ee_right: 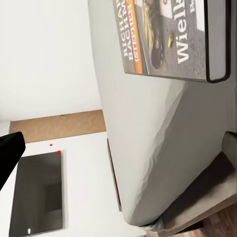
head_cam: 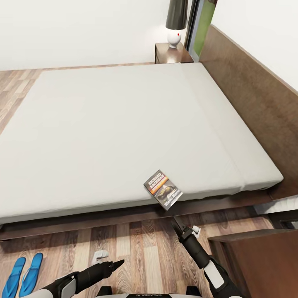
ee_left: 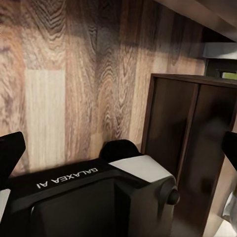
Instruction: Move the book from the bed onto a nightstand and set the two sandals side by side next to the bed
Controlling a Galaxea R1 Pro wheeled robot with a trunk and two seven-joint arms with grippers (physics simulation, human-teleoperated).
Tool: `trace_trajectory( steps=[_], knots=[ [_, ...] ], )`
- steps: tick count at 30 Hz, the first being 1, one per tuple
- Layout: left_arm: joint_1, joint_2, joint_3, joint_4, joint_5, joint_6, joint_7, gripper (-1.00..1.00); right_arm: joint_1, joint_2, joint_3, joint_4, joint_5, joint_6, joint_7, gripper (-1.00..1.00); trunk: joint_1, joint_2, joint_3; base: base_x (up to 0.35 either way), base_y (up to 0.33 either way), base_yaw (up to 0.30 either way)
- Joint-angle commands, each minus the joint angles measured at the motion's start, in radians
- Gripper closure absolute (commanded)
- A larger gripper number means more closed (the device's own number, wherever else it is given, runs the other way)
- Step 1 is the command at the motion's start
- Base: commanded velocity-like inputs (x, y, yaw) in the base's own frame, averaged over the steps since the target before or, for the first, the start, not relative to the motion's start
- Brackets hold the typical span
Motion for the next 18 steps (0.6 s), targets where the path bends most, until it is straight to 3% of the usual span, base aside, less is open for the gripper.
trace_trajectory(
  steps=[1, 18],
  knots=[
    [0.000, 0.000, -0.008, 0.000, 0.007, -0.004, -0.002, -1.00, -0.001, 0.001, -0.005, 0.000, 0.000, 0.010, 0.003, -1.00, 0.004, -0.008, -0.004, 0.000, 0.000, 0.000],
    [0.000, -0.003, -0.008, 0.000, 0.007, -0.004, -0.002, -1.00, -0.001, 0.000, -0.005, -0.001, 0.000, 0.010, 0.005, -1.00, 0.069, -0.127, -0.057, 0.000, 0.000, 0.000]
  ],
)
